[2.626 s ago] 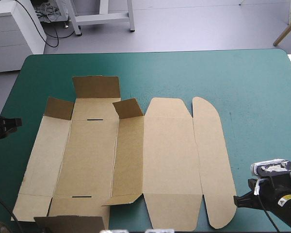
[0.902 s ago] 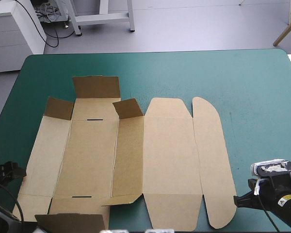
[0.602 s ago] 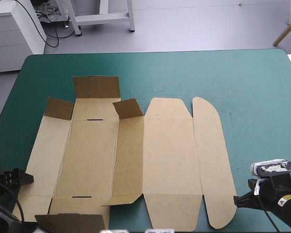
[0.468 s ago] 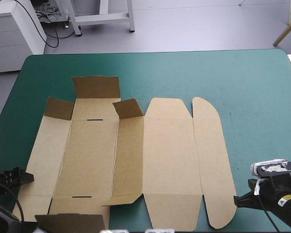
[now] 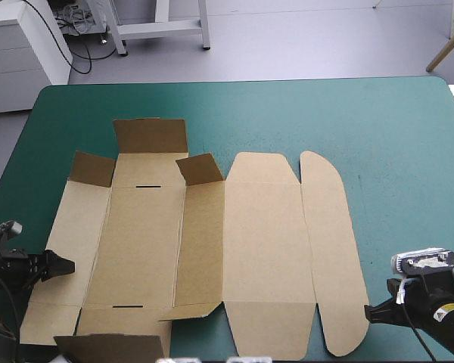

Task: Fold the box

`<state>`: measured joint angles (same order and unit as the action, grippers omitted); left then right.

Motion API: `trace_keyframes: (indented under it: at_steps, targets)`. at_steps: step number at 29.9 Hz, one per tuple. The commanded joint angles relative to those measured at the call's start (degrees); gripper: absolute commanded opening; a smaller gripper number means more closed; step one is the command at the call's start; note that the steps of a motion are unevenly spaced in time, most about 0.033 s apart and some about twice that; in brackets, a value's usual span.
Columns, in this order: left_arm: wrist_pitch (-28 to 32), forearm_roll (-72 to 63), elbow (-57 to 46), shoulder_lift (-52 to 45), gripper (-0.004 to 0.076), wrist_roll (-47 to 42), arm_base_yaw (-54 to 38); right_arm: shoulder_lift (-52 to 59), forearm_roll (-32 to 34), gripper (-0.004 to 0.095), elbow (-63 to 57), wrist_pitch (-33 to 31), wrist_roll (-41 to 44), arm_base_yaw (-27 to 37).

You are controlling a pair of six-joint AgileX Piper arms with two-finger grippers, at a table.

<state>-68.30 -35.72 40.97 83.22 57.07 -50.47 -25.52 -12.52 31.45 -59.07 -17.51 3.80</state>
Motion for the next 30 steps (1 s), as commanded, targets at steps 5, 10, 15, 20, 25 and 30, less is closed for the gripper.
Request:
trace_keyframes:
  at_steps: [5,10,15,20,25,30]
  targets:
    - [-6.28,-2.13,0.89,-0.35,0.051,-1.19,5.35,-0.45,-0.58,-0.0019,1.44,2.67,-0.41,-0.15]
    - [-6.28,-0.81,0.89,-0.35,0.0509,-1.97,8.6,-0.45,-0.58,-0.0019,1.44,2.67,-0.41,-0.15]
    - [-6.28,0.59,0.89,-0.35,0.0445,-3.1,8.94,-0.45,-0.58,-0.0019,1.44,2.67,-0.41,-0.15]
    - [-6.28,0.46,0.89,-0.35,0.0152,-3.52,8.94,-0.45,-0.58,-0.0019,1.44,2.67,-0.41,-0.15]
    - [-6.38,0.46,0.89,-0.35,0.0001,-3.52,9.03,-0.45,-0.58,-0.0019,1.44,2.67,-0.41,-0.15]
    - [-6.38,0.46,0.89,-0.35,0.0002,-4.54,9.03,-0.45,-0.58,-0.0019,1.44,2.67,-0.41,-0.15]
